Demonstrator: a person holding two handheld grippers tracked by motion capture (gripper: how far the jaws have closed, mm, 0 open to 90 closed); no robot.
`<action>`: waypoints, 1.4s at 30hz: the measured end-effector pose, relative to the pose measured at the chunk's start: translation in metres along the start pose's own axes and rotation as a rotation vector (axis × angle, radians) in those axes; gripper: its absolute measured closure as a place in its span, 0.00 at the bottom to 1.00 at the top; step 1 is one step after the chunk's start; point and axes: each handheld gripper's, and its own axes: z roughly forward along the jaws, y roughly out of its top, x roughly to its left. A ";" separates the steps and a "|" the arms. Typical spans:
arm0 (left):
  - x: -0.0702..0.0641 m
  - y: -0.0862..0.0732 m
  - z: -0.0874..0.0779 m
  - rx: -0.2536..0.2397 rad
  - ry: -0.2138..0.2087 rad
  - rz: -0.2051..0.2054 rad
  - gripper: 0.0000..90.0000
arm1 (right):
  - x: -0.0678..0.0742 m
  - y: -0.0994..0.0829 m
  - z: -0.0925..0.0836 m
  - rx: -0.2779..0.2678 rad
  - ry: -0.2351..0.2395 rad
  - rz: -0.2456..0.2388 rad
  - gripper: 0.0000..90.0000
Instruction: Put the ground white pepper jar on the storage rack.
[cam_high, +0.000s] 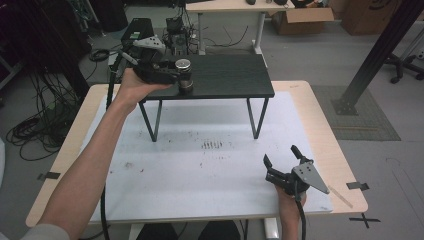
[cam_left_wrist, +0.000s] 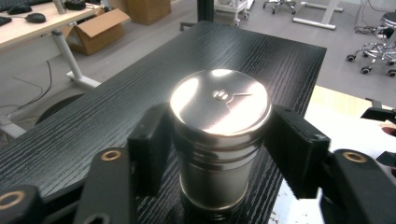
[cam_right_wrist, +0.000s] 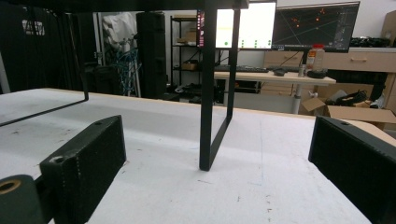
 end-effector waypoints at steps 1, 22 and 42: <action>0.000 0.000 0.000 0.001 0.003 0.001 0.44 | 0.000 0.000 0.000 0.000 0.000 0.000 0.04; -0.004 0.002 -0.001 0.024 0.024 -0.039 0.00 | 0.000 0.000 0.000 0.000 0.000 -0.001 0.04; -0.011 0.003 -0.042 -0.018 0.045 0.000 0.00 | 0.000 0.000 0.000 0.001 0.000 -0.002 0.04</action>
